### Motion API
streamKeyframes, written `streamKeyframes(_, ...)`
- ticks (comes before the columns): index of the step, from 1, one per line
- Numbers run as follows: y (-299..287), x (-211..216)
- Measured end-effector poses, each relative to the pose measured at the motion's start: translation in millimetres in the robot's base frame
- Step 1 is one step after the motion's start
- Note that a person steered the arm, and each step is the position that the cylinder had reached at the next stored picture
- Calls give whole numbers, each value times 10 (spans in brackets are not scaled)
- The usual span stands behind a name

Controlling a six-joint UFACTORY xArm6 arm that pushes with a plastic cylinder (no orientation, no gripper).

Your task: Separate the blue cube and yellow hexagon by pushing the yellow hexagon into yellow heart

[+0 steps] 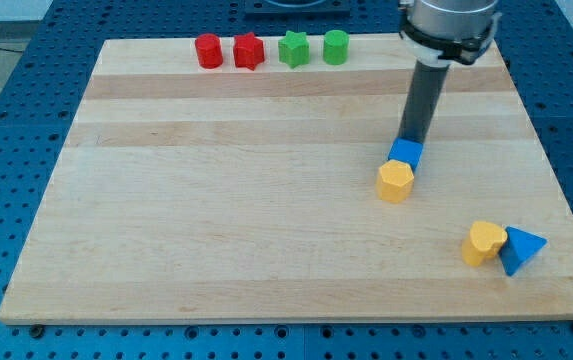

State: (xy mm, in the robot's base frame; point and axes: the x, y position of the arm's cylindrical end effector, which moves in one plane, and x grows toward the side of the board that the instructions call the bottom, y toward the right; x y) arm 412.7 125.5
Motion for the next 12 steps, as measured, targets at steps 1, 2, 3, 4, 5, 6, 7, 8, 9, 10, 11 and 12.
streamKeyframes(1, -300, 0)
streamKeyframes(2, -546, 34)
streamKeyframes(3, -545, 363)
streamKeyframes(4, -545, 749)
streamKeyframes(5, -596, 902)
streamKeyframes(6, -677, 704)
streamKeyframes(7, -390, 496)
streamKeyframes(8, -164, 501)
streamKeyframes(9, -170, 719)
streamKeyframes(10, -272, 783)
streamKeyframes(11, -431, 865)
streamKeyframes(12, -419, 1082)
